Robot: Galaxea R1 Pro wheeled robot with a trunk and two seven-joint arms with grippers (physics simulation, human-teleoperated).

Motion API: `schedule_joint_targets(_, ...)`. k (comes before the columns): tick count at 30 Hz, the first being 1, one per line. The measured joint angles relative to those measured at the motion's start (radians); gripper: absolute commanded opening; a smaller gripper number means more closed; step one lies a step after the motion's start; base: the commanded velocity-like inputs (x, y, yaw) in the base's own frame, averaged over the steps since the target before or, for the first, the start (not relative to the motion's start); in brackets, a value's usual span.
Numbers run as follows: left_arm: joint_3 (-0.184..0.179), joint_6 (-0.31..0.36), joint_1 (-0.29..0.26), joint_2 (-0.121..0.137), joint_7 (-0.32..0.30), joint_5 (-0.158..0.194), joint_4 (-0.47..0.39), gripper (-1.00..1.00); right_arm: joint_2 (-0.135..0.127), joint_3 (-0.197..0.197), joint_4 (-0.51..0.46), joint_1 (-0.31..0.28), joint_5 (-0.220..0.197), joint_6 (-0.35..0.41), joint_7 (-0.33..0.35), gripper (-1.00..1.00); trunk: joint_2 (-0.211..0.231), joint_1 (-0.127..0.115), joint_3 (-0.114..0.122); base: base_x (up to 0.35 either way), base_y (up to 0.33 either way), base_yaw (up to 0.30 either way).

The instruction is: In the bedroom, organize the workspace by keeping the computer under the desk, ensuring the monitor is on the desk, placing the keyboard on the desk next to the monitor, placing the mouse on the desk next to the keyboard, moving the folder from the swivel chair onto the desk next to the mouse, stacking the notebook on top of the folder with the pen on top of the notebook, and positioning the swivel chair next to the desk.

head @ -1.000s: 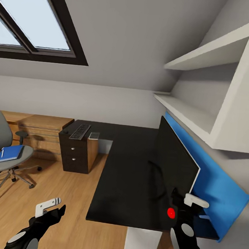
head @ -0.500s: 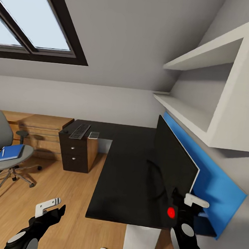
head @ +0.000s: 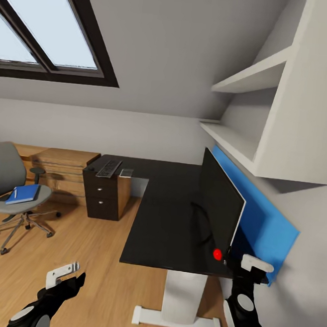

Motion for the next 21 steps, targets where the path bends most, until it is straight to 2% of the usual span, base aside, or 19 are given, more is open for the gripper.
schedule_joint_targets(9,0.001,-0.001,0.0,0.002,0.0,-0.001,0.099,1.0,0.007,0.007,0.01,0.0,0.01,0.0,0.01,1.0,0.0,0.0,0.0,-0.333,0.021,0.0)
schedule_joint_targets(13,0.001,-0.004,0.0,0.01,-0.002,-0.003,0.222,1.0,0.026,0.018,0.056,0.0,0.004,0.003,0.019,1.0,0.0,0.0,0.0,-0.254,0.195,0.0)
schedule_joint_targets(15,-0.001,-0.009,0.0,0.026,-0.003,-0.005,0.298,1.0,0.032,0.018,0.117,0.003,-0.001,0.002,0.026,1.0,0.0,0.0,0.0,-0.063,0.29,0.0)
schedule_joint_targets(16,-0.003,-0.106,0.0,0.057,-0.005,-0.031,0.443,1.0,0.036,0.019,0.25,0.005,-0.026,-0.068,0.077,1.0,0.0,-0.001,0.0,0.061,0.319,0.0)
schedule_joint_targets(17,-0.005,-0.151,0.0,0.063,-0.005,-0.043,0.504,1.0,0.036,0.019,0.415,0.006,-0.035,-0.119,0.093,1.0,0.0,-0.001,0.0,0.098,0.319,0.0)
schedule_joint_targets(19,-0.01,-0.254,0.0,0.067,-0.004,-0.086,0.612,1.0,0.038,0.02,0.547,0.006,-0.039,-0.245,0.109,1.0,0.0,-0.001,0.0,0.137,0.314,0.0)
schedule_joint_targets(21,-0.012,-0.3,0.0,0.068,-0.004,-0.106,0.664,1.0,0.038,0.021,0.611,0.006,-0.039,-0.287,0.114,1.0,0.0,-0.001,0.0,0.166,0.306,0.0)
